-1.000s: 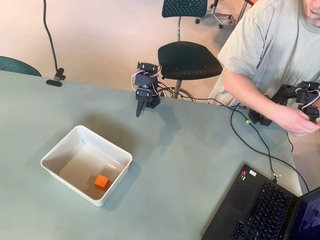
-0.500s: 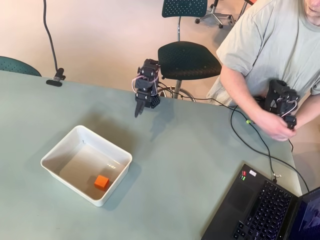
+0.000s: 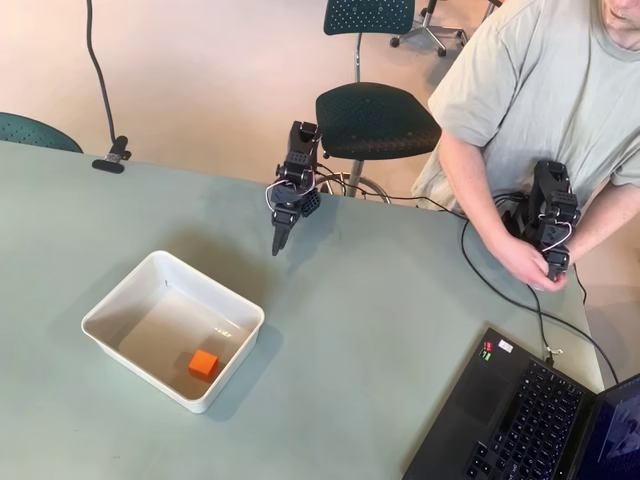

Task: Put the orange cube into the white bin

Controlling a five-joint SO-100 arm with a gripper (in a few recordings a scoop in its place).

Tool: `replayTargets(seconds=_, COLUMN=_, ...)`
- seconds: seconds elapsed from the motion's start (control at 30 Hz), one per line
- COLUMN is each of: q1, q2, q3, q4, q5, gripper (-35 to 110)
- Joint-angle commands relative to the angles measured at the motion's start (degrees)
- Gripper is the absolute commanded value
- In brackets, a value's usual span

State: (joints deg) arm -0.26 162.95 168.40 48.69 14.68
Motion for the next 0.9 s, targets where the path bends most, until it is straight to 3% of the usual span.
replayTargets(seconds=0.0, q1=-0.09, q2=0.62, q3=0.0, q4=-0.62, q5=0.35, gripper=11)
replayTargets(seconds=0.17, q1=0.0, q2=0.26, q3=0.18, q4=-0.35, q5=0.35, gripper=-4)
replayTargets(seconds=0.87, q1=-0.18, q2=-0.09, q3=1.49, q4=3.69, q5=-0.18, gripper=-3)
